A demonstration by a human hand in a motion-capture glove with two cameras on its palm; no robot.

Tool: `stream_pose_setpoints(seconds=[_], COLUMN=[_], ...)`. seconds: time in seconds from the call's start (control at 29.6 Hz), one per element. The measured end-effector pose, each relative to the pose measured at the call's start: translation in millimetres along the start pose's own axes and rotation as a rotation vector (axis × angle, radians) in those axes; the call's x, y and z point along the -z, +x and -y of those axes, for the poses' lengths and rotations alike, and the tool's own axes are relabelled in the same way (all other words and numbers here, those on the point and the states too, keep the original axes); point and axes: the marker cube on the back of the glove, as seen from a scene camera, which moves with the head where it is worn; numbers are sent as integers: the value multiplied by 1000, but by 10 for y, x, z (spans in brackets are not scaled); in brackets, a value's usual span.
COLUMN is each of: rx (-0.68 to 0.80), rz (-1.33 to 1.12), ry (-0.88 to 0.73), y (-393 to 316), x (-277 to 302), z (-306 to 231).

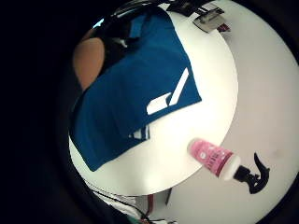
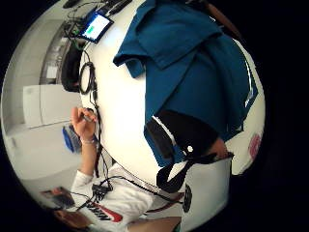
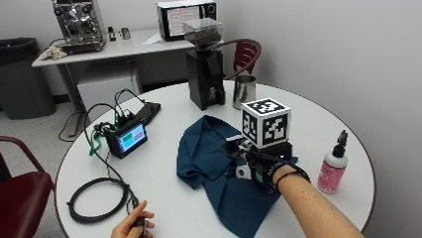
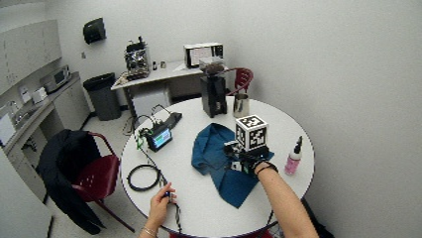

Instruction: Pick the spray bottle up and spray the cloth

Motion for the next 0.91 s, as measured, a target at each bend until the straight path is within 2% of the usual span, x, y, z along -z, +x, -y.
stream_pose_setpoints(seconds=[0.67,0.91], rx=[16,83], rz=[-10,2], ry=[15,32], y=[-94,-364], x=[151,146], z=[79,106])
